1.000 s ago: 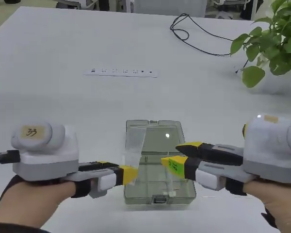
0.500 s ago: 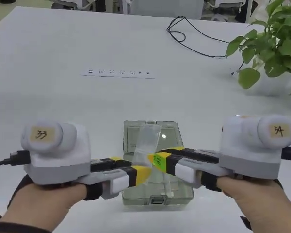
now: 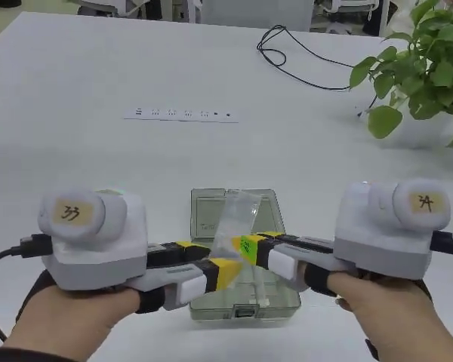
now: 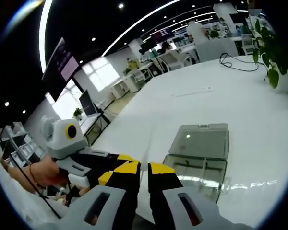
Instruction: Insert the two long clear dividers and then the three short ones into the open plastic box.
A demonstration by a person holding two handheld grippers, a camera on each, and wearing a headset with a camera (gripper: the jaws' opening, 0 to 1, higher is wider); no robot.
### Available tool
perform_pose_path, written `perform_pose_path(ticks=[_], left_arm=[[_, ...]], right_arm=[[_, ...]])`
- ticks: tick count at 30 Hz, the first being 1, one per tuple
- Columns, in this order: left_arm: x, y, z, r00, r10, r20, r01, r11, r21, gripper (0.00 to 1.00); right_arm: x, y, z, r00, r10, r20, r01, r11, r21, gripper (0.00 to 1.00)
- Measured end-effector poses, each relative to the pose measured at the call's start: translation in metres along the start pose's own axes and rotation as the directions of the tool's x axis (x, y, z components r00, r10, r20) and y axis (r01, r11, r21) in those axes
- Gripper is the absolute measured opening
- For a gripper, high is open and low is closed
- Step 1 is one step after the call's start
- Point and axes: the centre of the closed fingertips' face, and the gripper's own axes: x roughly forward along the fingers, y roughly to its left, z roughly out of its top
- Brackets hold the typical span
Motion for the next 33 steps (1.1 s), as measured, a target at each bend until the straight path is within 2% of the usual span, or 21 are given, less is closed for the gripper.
perform_pose_path(ticks=[4,13,23,33], left_arm=[[0.002,-0.001,0.0,1.0,0.0,0.001,0.0,1.0,0.01,0.3],[0.002,-0.002,-0.003,0.9998,-0.011,-0.016,0.011,1.0,0.018,0.33],[-0.005,0.004,-0.008,0.9995,-0.019,-0.025,0.02,0.998,0.065,0.4],[-0.017,0.016,-0.014,0.999,-0.03,-0.034,0.035,0.987,0.155,0.48]], right_arm=[[0.001,-0.002,0.001,0.9997,-0.024,0.004,0.024,1.0,-0.007,0.07],[0.004,-0.004,0.001,0.9996,-0.024,-0.017,0.024,0.999,0.022,0.07],[0.003,-0.01,0.005,0.9987,-0.026,-0.043,0.028,0.998,0.05,0.07],[0.01,-0.027,0.007,0.9865,-0.077,-0.145,0.089,0.993,0.073,0.07]])
